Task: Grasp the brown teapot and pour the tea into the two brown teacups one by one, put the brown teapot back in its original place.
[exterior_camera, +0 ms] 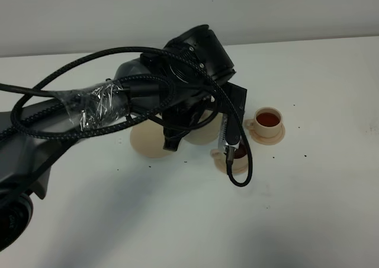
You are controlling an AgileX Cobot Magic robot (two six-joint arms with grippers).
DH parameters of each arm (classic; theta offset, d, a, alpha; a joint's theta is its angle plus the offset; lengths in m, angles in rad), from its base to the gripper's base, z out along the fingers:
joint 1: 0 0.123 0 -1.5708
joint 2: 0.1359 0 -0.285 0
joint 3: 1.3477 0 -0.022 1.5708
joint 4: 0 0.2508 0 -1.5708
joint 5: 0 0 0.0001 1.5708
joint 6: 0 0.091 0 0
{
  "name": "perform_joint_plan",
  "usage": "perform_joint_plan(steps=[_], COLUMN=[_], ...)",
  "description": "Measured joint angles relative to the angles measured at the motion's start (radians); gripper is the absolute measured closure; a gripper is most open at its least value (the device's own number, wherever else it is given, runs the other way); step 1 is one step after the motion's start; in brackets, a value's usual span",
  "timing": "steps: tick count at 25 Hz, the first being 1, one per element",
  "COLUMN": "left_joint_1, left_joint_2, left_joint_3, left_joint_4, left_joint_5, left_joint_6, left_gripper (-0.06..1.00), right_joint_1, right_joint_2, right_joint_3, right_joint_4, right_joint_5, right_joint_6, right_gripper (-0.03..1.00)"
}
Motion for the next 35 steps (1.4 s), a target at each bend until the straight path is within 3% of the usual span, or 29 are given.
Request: perform_joint_plan(steps=[6, 10, 30, 35], left_joint_1=[0.080, 0.131, 0.141, 0.145], left_joint_2=[0.000, 0.000, 0.000, -0.002], left_joint_3=[-0.028, -0.028, -0.028, -0.028], left_joint_4=[-0.251, -0.371, -0.392, -0.354], left_joint_5=[0.035, 0.036, 0.016, 0.085], left_joint_6=[-0.019, -0.036, -0.055, -0.122], left_gripper=[0.82, 0.82, 0.82, 0.82], right_joint_1=[0.000, 0.000, 0.000, 0.000], right_joint_2=[0.000, 0.000, 0.000, 0.000], right_joint_3=[0.000, 0.000, 0.000, 0.000], right_joint_4=[0.000, 0.000, 0.000, 0.000], right_joint_5=[0.000, 0.000, 0.000, 0.000], right_joint_6=[0.000, 0.000, 0.000, 0.001], right_gripper=[0.73, 0.73, 0.73, 0.73])
